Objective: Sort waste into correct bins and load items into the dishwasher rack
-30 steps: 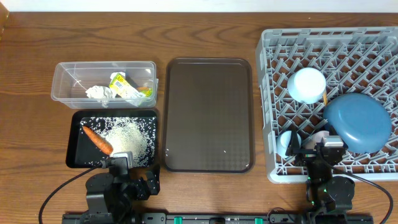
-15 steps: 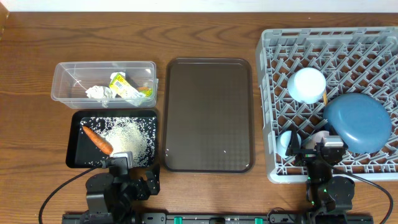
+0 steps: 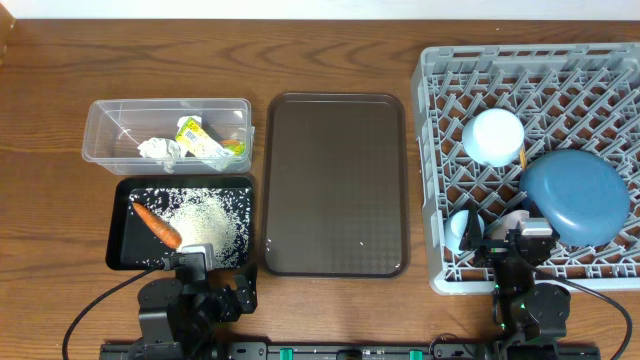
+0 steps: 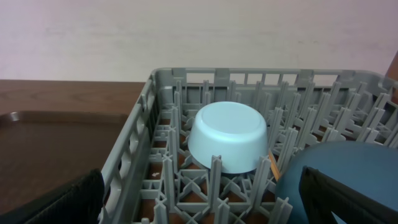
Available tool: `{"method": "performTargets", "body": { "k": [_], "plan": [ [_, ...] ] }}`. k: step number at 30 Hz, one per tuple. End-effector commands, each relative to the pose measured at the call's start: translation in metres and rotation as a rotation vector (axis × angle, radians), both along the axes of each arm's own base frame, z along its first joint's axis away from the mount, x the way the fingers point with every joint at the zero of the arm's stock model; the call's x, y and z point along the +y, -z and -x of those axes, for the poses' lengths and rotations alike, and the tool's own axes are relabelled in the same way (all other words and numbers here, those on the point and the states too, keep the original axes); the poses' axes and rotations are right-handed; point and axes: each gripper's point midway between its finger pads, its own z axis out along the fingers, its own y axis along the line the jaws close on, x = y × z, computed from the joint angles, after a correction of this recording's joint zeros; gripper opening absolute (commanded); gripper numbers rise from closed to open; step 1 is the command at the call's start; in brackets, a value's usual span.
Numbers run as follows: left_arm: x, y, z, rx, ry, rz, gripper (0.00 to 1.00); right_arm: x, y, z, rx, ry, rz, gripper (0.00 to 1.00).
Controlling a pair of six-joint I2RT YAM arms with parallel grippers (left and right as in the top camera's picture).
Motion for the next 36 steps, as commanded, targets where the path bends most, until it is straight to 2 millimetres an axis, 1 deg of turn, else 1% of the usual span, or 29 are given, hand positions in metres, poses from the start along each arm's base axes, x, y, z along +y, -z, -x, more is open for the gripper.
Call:
{"method": "performTargets", "body": {
  "k": [1,14,16,17,19,22,24,27,29,31,33,36],
  "plan": [
    [0.001,0.016,0.004,0.042,0.007,-0.014,0.98,0.000,0.000,0.000,-0.001,0.005,-0.006,0.99],
    [0.001,0.015,0.004,0.037,0.008,-0.015,0.98,0.000,0.000,0.000,-0.001,0.005,-0.006,0.99],
    [-0.003,0.007,-0.003,-0.007,0.022,-0.002,0.98,0.000,0.000,0.000,-0.001,0.005,-0.006,0.99],
    [-0.006,-0.001,-0.008,-0.048,0.039,0.011,0.98,0.000,0.000,0.000,-0.001,0.004,-0.006,0.99],
    [-0.013,-0.028,-0.025,-0.182,0.075,0.031,0.98,0.000,0.000,0.000,-0.001,0.005,-0.006,0.99],
    [-0.014,-0.084,-0.050,-0.448,0.093,0.017,0.98,0.000,0.000,0.000,-0.001,0.005,-0.006,0.99],
    [-0.009,-0.121,-0.060,-0.614,0.075,-0.018,0.98,0.000,0.000,0.000,-0.001,0.005,-0.006,0.99],
    [0.003,-0.164,-0.065,-0.792,0.004,-0.059,0.98,0.000,0.000,0.000,-0.001,0.005,-0.006,0.99],
    [0.009,-0.177,-0.066,-0.847,-0.033,-0.073,0.98,0.000,0.000,0.000,-0.001,0.005,-0.006,0.99],
    [0.015,-0.182,-0.066,-0.865,-0.066,-0.084,0.98,0.000,0.000,0.000,-0.001,0.005,-0.006,0.99],
    [0.016,-0.181,-0.067,-0.862,-0.071,-0.091,0.98,0.000,0.000,0.000,-0.001,0.005,-0.006,0.99],
    [0.012,-0.173,-0.068,-0.852,-0.047,-0.108,0.98,0.000,0.000,0.000,-0.001,0.005,-0.006,0.99]
  ]
}}
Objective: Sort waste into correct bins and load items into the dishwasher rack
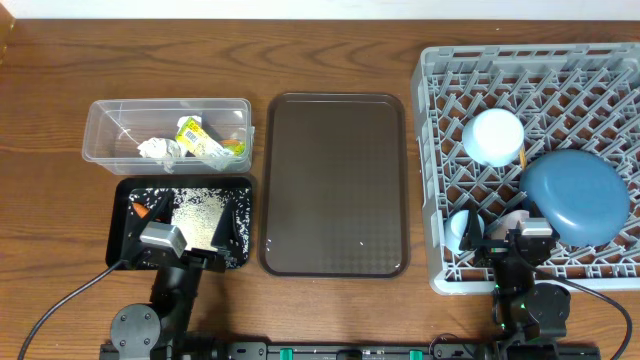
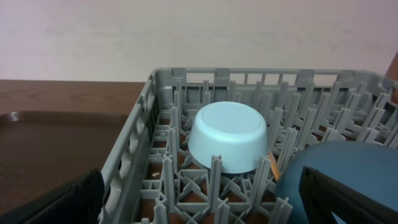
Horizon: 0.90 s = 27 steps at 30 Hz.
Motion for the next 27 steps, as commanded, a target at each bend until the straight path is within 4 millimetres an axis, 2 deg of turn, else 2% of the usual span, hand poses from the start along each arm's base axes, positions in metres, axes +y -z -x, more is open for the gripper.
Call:
{"method": "performTargets", "body": {
  "k": [1,5,20,23,27],
  "plan": [
    [0.001,0.007,-0.001,-0.002,-0.015,-0.025,0.98,0.000,0.000,0.000,-0.001,0.005,-0.006,0.99],
    [-0.002,0.026,-0.004,0.024,-0.004,-0.023,0.98,0.000,0.000,0.000,-0.001,0.005,-0.006,0.99],
    [0.000,0.124,-0.021,0.224,-0.021,-0.028,0.98,0.000,0.000,0.000,-0.002,0.005,-0.006,0.99],
    [0.000,0.123,-0.021,0.217,-0.022,-0.051,0.98,0.000,0.000,0.000,-0.001,0.005,-0.006,0.99],
    [-0.004,0.123,-0.021,0.193,-0.002,-0.164,0.98,0.000,0.000,0.000,-0.001,0.005,-0.006,0.99]
  ]
}}
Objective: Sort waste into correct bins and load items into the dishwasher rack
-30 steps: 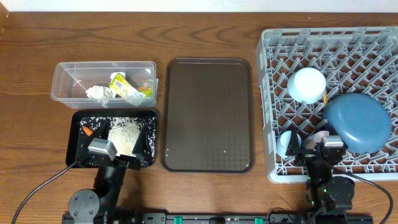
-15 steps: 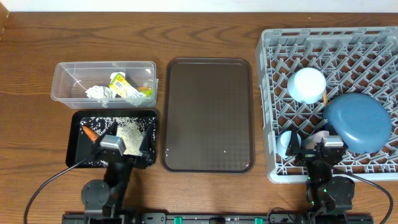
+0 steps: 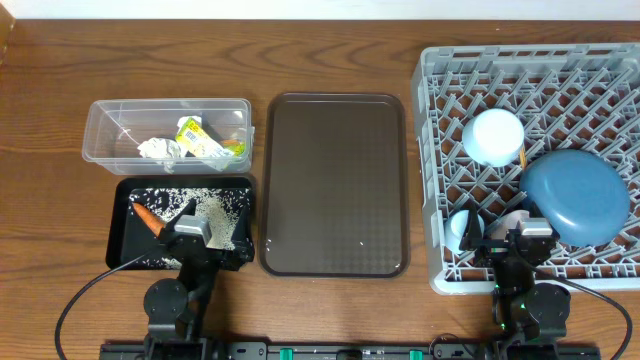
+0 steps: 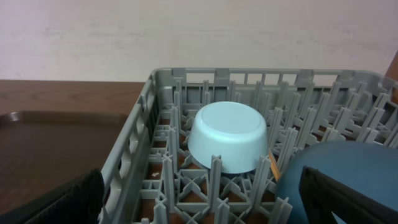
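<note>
A carrot point(image 3: 149, 217) lies among scattered rice in the black tray point(image 3: 122, 250). The clear bin point(image 3: 100, 125) behind it holds crumpled wrappers. My left gripper point(image 3: 186, 222) hangs over the tray's front middle, just right of the carrot; its jaws are hidden under the wrist. The grey dishwasher rack point(image 3: 432, 180) point(image 4: 134, 146) holds an upturned pale blue bowl point(image 3: 493, 136) point(image 4: 228, 137), a dark blue bowl point(image 3: 575, 195) point(image 4: 348, 177) and a small cup point(image 3: 462, 228). My right gripper point(image 4: 202, 202) stands open over the rack's front, nothing between its fingers.
A brown serving tray point(image 3: 335, 185) lies between the bins and the rack. A thin orange stick point(image 4: 272, 167) leans between the two bowls in the rack. Cables trail from both arm bases at the table's front edge.
My left wrist has shifted right, from the black tray's front left to its front middle. The carrot, partly covered before, shows whole again in the same place. The right arm has not moved.
At first my left arm sat low at the table's front edge, below the black tray, with the carrot lying in plain view. Then the wrist was over the tray's front left, covering part of the carrot. Now it is at the front middle. The rack's contents stayed the same.
</note>
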Available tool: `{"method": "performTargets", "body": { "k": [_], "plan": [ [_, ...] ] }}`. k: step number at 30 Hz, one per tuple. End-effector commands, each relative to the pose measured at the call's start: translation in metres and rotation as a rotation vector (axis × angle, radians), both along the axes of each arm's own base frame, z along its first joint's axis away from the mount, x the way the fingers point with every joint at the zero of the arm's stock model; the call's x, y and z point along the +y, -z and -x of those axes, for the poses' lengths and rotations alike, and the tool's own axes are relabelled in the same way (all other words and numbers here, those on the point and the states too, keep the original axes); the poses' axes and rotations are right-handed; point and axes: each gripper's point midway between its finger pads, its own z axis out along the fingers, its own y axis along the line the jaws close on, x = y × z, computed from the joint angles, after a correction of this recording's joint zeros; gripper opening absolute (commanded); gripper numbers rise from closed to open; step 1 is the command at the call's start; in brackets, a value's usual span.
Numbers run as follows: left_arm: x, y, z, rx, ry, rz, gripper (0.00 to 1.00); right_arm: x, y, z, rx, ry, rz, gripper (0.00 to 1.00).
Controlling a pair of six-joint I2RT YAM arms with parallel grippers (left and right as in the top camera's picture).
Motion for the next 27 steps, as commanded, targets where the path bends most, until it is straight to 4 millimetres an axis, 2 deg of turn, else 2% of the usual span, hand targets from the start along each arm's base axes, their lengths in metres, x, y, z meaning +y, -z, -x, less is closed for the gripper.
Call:
{"method": "performTargets", "body": {
  "k": [1,5,9,18,24,27],
  "plan": [
    [-0.003,0.014,0.000,0.001,0.027,-0.137,0.98,0.000,0.000,0.000,-0.001,0.004,-0.006,0.99],
    [-0.002,0.016,0.000,-0.013,0.021,-0.237,0.98,0.000,0.000,0.000,-0.001,0.004,-0.006,0.99],
    [0.006,0.017,-0.001,-0.004,-0.020,-0.242,0.98,0.000,0.000,0.000,-0.001,0.004,-0.006,0.99],
    [0.006,0.017,-0.001,-0.004,-0.019,-0.243,0.98,0.000,0.000,0.000,-0.001,0.004,-0.006,0.99],
    [0.007,0.016,-0.002,0.001,-0.031,-0.197,0.98,0.000,0.000,0.000,-0.002,0.004,-0.006,0.99],
    [0.014,0.013,-0.003,0.004,-0.086,-0.121,0.98,0.000,0.000,0.000,-0.002,0.004,-0.006,0.99]
  ]
}}
